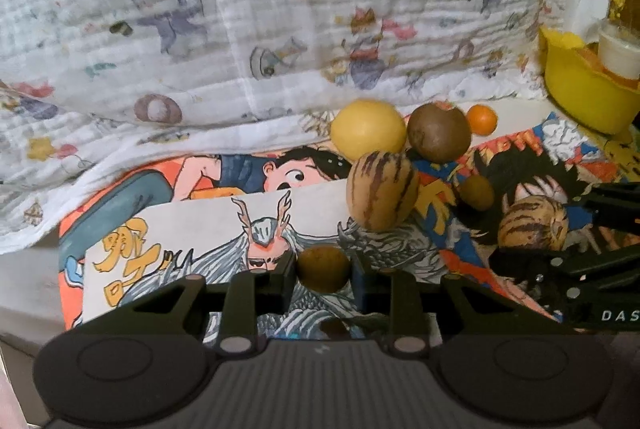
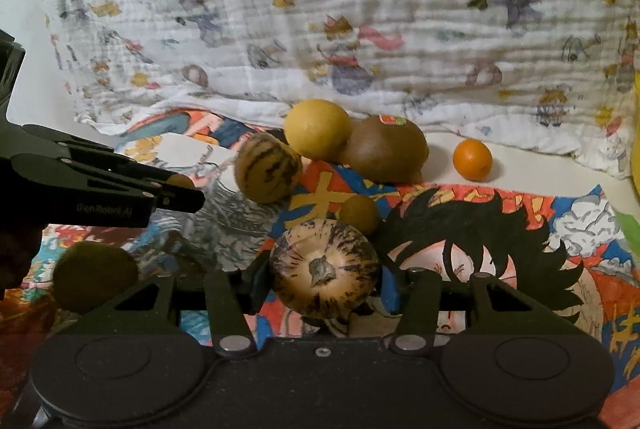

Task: Organize fruits
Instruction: 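Grasp a small brown fruit with the left tool while the right tool grasps a striped round fruit, then carry the small brown fruit and the striped fruit over the tray with both tools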

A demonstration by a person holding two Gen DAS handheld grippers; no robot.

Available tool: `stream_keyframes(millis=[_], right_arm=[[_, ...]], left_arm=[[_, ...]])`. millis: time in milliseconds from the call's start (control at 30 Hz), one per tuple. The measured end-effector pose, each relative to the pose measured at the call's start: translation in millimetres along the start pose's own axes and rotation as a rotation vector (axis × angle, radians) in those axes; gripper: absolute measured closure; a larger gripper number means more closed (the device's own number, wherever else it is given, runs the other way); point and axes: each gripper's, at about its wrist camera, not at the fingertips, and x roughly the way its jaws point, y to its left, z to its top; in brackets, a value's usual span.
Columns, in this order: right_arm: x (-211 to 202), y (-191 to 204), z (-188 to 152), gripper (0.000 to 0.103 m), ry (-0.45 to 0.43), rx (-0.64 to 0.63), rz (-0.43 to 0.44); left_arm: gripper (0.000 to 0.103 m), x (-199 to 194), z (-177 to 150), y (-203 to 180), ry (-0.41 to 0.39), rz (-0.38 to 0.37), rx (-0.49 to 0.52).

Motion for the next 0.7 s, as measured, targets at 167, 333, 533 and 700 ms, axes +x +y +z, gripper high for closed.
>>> stream_keyframes(millis=[167,333,533,700], right_arm=[[-23,11,1,0.049,-0.033,-0.022,0.028],[-49,23,-3,0.049,-0.054,-0.052,0.066],[-78,38,-19,0.049,-0.029,-0.072,0.128],[-96,49,-38,0.049,0.003,-0.091,0.152]], left_arm=[[0.072,-27,-7,-8,-0.019,-0.009,-0.009],[0.072,-56,-18,-16,-0.032,-0.016,-0.02],[0.072,-88,-40,-29,-0.034,-0.015,-0.035],[0.072,-104,-62,-41,-0.013,-0.022,-0.054]])
